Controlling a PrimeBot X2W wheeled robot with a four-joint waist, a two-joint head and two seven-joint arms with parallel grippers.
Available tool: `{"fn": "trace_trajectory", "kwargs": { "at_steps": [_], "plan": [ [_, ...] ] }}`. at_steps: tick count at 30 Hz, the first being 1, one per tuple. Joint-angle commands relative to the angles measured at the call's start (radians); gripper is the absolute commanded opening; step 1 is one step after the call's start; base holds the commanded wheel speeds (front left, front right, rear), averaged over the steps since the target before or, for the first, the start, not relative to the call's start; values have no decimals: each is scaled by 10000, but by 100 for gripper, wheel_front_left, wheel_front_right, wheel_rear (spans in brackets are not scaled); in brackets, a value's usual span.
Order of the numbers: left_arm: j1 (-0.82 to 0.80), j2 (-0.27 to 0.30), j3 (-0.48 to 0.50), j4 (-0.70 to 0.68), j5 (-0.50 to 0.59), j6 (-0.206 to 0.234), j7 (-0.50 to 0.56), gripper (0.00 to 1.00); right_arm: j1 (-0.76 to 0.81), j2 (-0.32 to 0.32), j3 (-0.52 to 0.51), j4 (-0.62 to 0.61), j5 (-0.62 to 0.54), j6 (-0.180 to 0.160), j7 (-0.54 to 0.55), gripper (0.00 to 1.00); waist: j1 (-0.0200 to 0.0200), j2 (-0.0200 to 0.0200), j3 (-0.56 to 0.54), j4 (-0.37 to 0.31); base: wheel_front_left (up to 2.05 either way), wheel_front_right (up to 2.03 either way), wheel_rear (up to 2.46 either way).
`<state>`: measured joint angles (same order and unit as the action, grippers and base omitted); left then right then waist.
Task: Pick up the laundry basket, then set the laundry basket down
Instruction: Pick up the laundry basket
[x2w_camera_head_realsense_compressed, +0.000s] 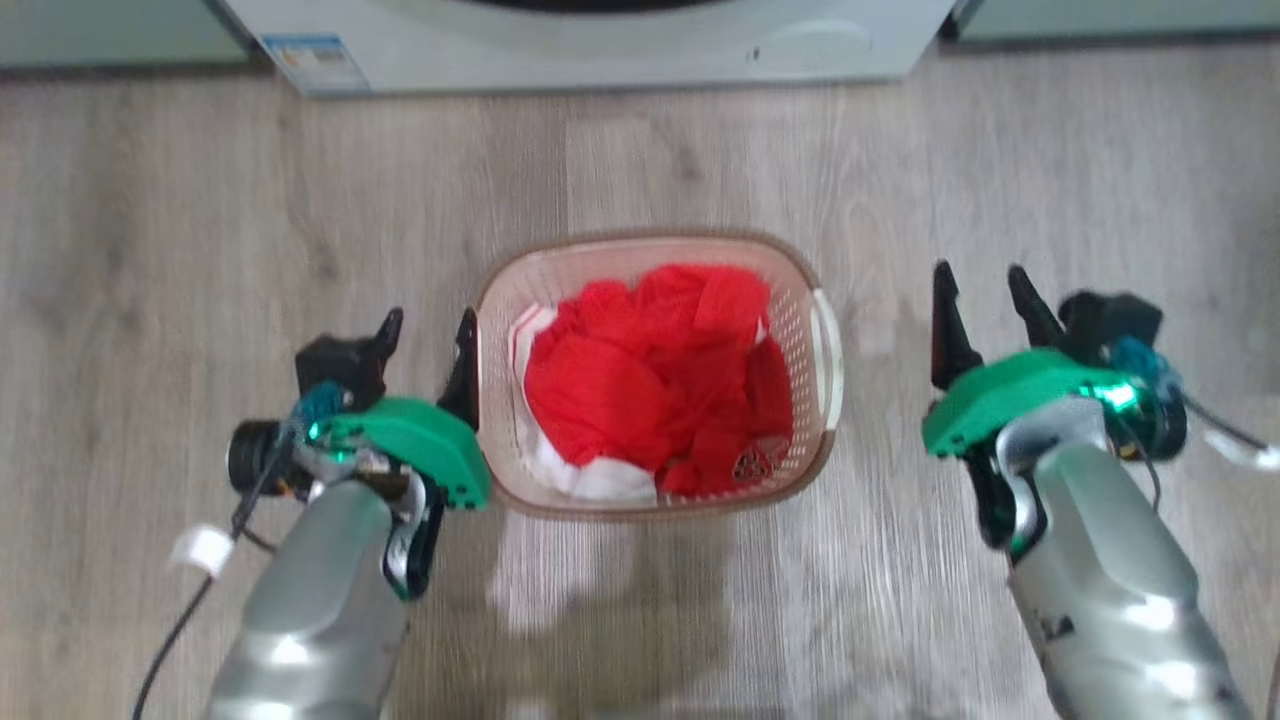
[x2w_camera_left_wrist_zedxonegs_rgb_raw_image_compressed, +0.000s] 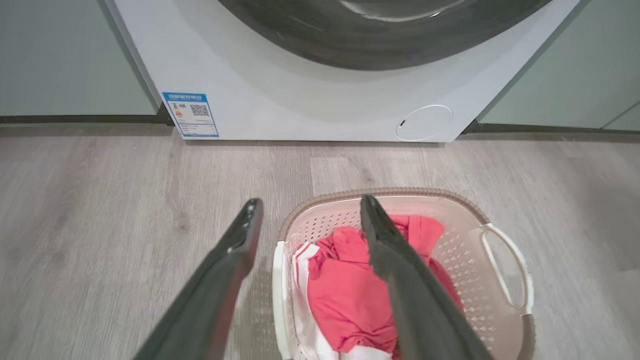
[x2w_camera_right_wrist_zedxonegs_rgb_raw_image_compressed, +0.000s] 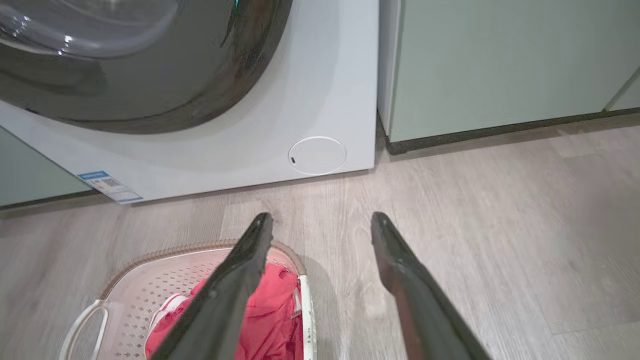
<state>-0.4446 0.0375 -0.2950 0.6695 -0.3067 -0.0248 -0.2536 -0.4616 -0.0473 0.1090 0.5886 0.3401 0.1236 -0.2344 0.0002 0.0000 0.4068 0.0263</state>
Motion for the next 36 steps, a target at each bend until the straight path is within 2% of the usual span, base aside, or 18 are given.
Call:
{"fn": "trace_trajectory", "kwargs": {
  "at_steps": [1, 10, 16, 25, 36],
  "plan": [
    [-361, 128, 236, 80, 50, -54, -82, 100, -277, -29, 335, -68, 75, 71, 44, 100, -2, 0, 771, -48, 0, 0, 0],
    [-2272, 128, -186, 3251, 270, -560, -82, 100, -1926, -29, 1321, 1864, 767, 71, 612, 100, -2, 0, 2059, -183, 0, 0, 0],
    [-3151, 128, -595, 4652, 74, -798, -25, 100, -2588, -29, 2067, 2827, 1421, 71, 927, 100, -2, 0, 2617, -173, 0, 0, 0],
    [-4162, 128, -1412, 5454, -421, -1006, 536, 100, -3524, -29, 2798, 3744, 2428, 71, 1184, 100, -2, 0, 3482, -56, 0, 0, 0],
    [-4920, 129, -1833, 5984, -651, -1036, 1461, 100, -4319, -29, 3771, 4391, 3330, 71, 1520, 100, -2, 0, 4249, -157, 0, 0, 0]
  ]
}}
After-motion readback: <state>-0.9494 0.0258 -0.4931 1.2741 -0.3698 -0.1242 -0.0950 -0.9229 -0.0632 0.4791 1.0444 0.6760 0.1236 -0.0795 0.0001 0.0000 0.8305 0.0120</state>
